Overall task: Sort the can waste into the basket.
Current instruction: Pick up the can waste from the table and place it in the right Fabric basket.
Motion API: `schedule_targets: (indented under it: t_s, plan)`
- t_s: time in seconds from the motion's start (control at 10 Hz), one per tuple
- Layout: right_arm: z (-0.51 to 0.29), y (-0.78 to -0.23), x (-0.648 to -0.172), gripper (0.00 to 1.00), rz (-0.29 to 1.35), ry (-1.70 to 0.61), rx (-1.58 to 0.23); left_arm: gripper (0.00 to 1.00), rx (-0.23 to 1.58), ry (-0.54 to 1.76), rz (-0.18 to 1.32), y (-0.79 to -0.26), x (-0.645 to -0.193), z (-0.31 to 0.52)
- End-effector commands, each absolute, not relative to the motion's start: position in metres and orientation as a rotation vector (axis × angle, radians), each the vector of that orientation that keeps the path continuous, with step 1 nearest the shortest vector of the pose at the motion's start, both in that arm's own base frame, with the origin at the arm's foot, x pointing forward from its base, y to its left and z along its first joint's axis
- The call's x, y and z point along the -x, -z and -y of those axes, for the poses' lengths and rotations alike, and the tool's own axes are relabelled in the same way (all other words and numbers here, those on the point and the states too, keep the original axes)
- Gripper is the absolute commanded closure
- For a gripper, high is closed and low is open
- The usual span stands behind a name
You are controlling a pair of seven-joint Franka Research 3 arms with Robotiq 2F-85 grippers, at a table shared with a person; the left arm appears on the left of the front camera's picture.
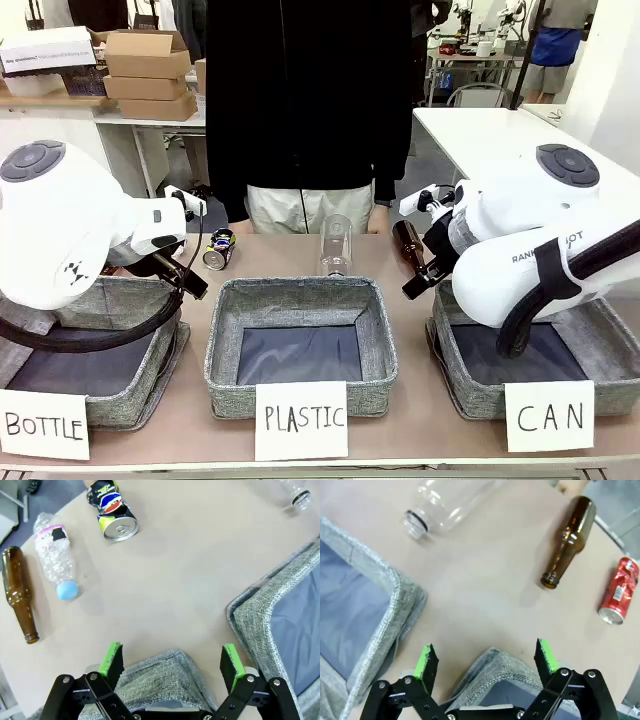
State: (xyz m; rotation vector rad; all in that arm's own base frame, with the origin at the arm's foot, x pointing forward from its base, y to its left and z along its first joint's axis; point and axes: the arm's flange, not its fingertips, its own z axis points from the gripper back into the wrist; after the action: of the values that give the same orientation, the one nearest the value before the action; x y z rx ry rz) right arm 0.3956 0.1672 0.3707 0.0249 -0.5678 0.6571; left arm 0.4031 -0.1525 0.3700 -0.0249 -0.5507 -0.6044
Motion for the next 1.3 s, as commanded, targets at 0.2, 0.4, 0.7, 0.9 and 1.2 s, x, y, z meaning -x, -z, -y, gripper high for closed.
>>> schedule_targets:
  t_s: [0.2, 0.4, 0.7, 0.9, 1.2]
  plan:
    - [-0.167, -0.371, -0.396, 0.00, 0.568, -0.657, -0.025, 0.00, 0.025, 0.604, 0.551, -0.370, -0.403, 0.153]
    - [-0.167, -0.371, -0.396, 0.00, 0.568, -0.657, -0.025, 0.00, 0.025, 0.604, 0.551, -0.370, -0.403, 0.153]
    - [-0.167, -0.371, -0.396, 0.00, 0.568, -0.657, -0.025, 0.00, 0.025, 0.604, 0.551, -0.370, -0.403, 0.153]
    - [-0.167, -0.371, -0.396, 0.00, 0.568, -0.657, -0.025, 0.00, 0.025, 0.604, 0.551, -0.370, -0.403, 0.153]
    - [-0.155, -0.454, -0.367, 0.00, 0.803, -0.675, 0.040, 0.00, 0.050, 0.533, 0.763, -0.472, -0.374, 0.142]
